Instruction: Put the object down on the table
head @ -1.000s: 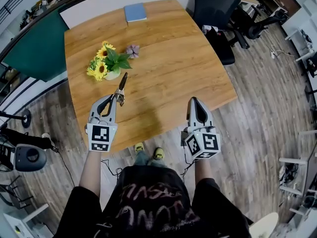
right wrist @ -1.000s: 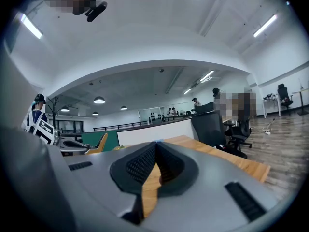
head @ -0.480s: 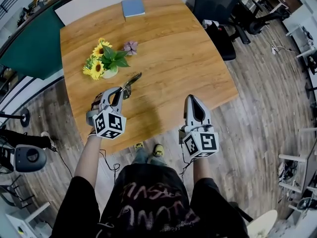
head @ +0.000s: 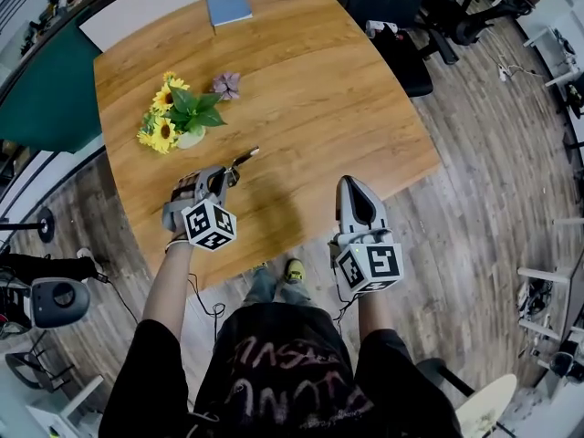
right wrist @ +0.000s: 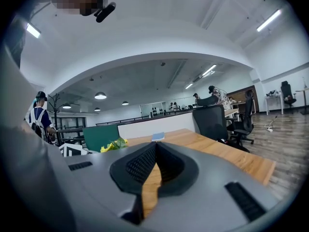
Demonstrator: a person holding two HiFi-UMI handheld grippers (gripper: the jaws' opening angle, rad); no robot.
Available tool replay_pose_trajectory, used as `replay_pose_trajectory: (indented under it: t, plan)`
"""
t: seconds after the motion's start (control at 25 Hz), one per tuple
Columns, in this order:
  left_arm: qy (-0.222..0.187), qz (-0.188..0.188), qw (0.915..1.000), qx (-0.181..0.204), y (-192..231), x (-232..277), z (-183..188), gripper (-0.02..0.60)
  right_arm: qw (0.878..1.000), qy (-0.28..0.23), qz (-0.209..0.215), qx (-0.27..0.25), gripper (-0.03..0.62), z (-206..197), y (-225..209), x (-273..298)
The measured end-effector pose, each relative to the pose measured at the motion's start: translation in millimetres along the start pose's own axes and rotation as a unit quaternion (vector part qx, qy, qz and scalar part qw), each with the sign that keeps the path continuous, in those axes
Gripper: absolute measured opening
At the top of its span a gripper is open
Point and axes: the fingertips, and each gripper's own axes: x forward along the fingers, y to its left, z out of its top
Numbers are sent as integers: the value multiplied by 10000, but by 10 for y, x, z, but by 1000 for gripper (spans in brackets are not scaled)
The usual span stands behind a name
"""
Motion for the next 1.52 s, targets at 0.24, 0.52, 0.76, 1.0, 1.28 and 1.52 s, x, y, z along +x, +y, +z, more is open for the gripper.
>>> replay_pose_trajectory:
  t: [0.24,0.52,0.76,1.0,1.28,1.52]
  plan:
    - [282,-322,9981,446,-211,253,-111,17,9998,165,33,-49,5,-94,-11,78]
    - [390,-518,9954,700,-401,414,-164,25,9996,277,69,-7,5,-211,-53,108]
    - [347,-587,9942,834,-515,435,-166,29,9993,350,97,-8,5,-239,-70,92]
    - [387,-656,9944,736,-571,456,-175,42,9994,342,79,-22,5,-234,-111,69]
    - [493,-829,9923,773,-715,474,-213,78,9991,384,158,-20,5,-248,-63,35]
    - [547,-831,9928,660,-724,476,-205,87,9990,434,124,-46,5,-242,-81,-10]
